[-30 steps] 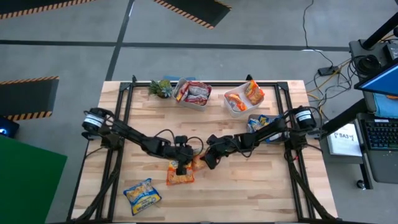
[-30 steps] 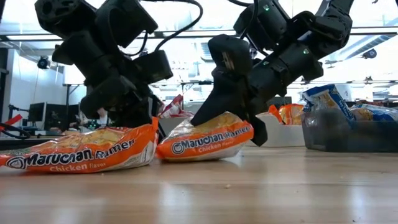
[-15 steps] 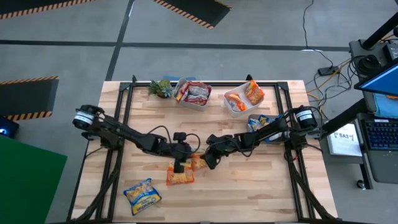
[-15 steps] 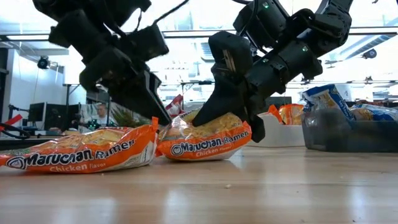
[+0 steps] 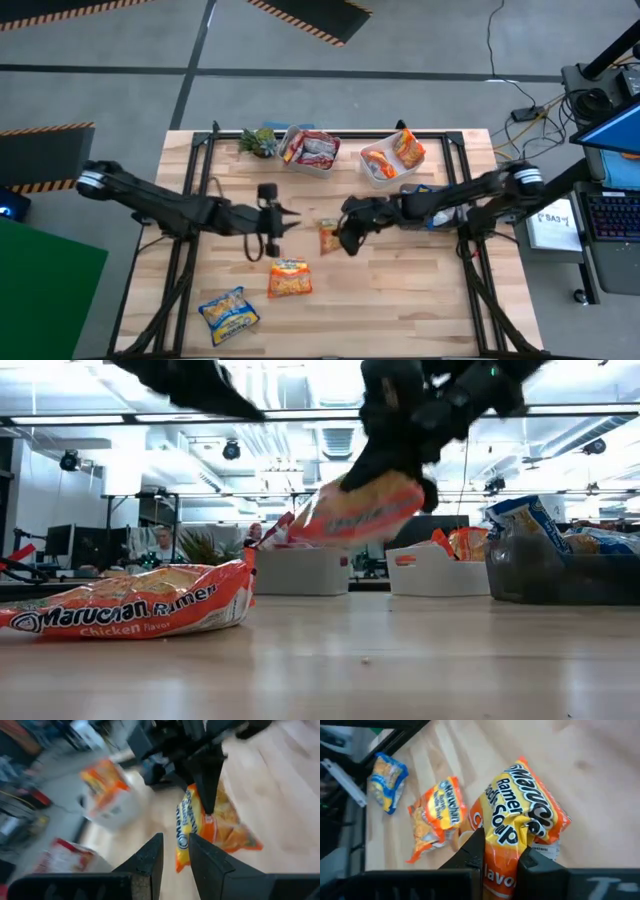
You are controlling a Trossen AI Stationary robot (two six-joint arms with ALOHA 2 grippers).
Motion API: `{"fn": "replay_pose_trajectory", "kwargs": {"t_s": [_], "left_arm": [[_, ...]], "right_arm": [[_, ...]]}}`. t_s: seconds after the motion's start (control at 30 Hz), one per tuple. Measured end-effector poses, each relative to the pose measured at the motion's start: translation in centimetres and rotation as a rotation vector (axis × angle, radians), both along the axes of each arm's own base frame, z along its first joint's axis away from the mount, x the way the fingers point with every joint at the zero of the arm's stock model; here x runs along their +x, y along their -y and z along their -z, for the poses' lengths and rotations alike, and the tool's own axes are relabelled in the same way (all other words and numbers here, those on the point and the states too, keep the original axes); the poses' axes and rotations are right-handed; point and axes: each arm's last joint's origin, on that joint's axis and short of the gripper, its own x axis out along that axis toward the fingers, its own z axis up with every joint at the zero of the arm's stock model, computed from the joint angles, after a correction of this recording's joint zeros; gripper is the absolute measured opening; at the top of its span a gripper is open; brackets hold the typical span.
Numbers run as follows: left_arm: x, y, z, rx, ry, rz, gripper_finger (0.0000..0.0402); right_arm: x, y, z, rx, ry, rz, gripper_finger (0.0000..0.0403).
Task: Sort Maruchan noodles
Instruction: Put the orange noodle pack into the white bin
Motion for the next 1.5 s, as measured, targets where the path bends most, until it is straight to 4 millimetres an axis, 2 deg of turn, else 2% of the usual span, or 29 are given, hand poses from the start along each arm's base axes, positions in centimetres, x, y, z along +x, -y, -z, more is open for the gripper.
{"fn": "replay_pose_trajectory", "kwargs": {"t_s": [0.17,0.37,0.47,0.63,0.77,0.9,1.03,1.2,1.5], "left_arm": [[-1.6,-0.8,-2.6,0.033,0.118,-0.059,0.0075],[-2.5,-1.2,-3.7,0.073,0.169,-0.112,0.0075],[-2.5,-1.3,-3.8,0.087,0.178,-0.139,0.0075],[-2.2,-1.2,-3.4,0.094,0.156,-0.138,0.0075],[-1.9,-1.2,-3.1,0.102,0.140,-0.136,0.0075],[-1.9,-1.2,-3.0,0.113,0.135,-0.132,0.0075],[-1.9,-1.2,-3.0,0.115,0.134,-0.131,0.0075],[-1.9,-1.2,-3.0,0.116,0.134,-0.131,0.0075],[-1.9,-1.2,-3.0,0.120,0.131,-0.129,0.0075]], "right_arm": [[-1.3,2.2,-5.1,-0.101,-0.051,0.045,0.0029],[-2.3,6.0,-10.5,-0.238,-0.217,0.097,0.0029],[-2.9,8.7,-12.5,-0.301,-0.354,0.127,0.0029],[-4.3,14.2,-14.1,-0.331,-0.606,0.121,0.0029],[-5.9,18.7,-13.3,-0.313,-0.807,0.062,0.0029],[-7.1,22.6,-10.7,-0.226,-0.955,0.039,0.0029],[-7.3,25.3,-8.1,-0.157,-1.032,0.024,0.0029],[-6.5,26.6,-5.6,-0.126,-1.076,-0.027,0.0029],[-4.7,27.7,-2.2,-0.109,-1.085,-0.029,0.0029]]}}
